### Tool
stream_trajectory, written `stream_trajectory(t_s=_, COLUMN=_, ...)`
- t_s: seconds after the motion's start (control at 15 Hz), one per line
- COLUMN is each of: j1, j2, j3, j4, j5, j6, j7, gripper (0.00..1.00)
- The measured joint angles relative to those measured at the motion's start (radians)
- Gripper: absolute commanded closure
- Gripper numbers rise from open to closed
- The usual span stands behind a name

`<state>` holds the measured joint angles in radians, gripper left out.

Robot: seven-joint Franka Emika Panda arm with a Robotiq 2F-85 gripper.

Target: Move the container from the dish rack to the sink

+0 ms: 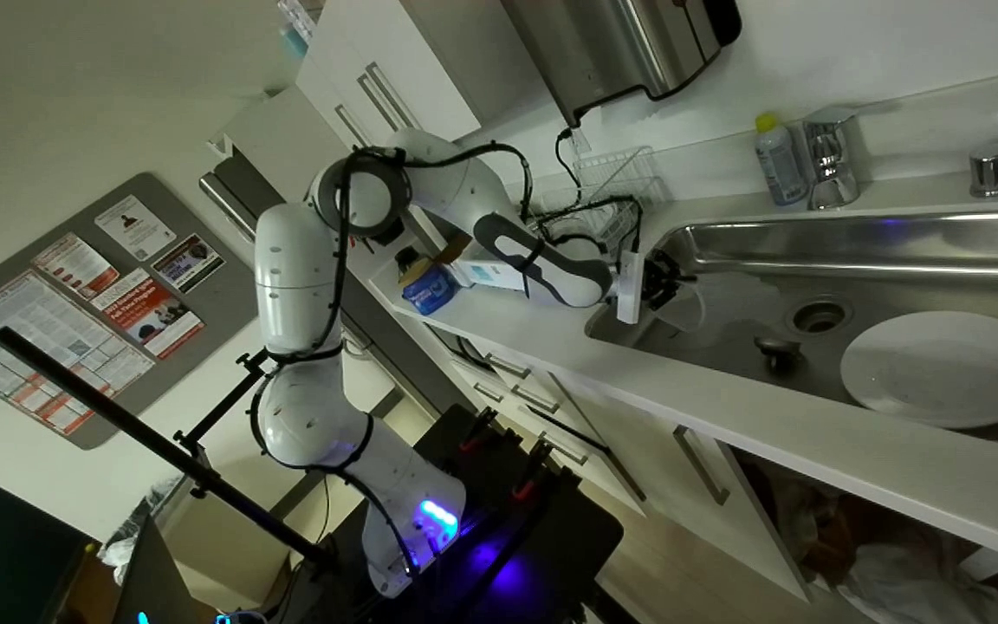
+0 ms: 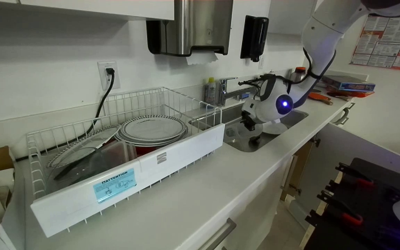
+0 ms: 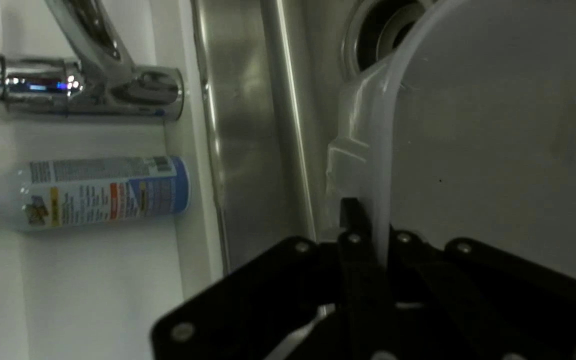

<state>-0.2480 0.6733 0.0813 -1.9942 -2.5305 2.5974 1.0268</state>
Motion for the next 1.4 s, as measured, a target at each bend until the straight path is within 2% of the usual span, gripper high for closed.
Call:
stream_trajectory(t_s=0.27, j1=-0.011, j2=0.060, j3=-0.003, j4=0.038, j5=0.123, j6=-0.075, j7=-0.022, gripper=0.99)
stream_trajectory(t_s=0.33, j1=-0.008, j2=0.070, j3=-0.003, j4=0.046, j5=0.146, j6=-0.093, j7=-0.023, gripper=0.75)
stream_trajectory(t_s=0.53, j1=0.004, j2=0.095, j3=-0.001, j4=0.066, j5=0.212, j6=-0.134, j7=-0.037, gripper=0.57)
stream_trajectory(t_s=1.0, j1=0.032, j2=0.125, j3=0.008, j4=0.093, j5=0.298, j6=-0.149, j7=-0.062, gripper=0.04)
stream_trajectory(t_s=1.07, j1=0.032, j2=0.124, j3=0.013, j4=0.094, j5=0.304, j6=-0.148, j7=-0.062, gripper=0.00)
stream_trajectory(t_s=1.4, j1=0.033, j2=0.123, j3=0.029, j4=0.100, j5=0.365, j6=-0.140, j7=-0.062, gripper=0.00)
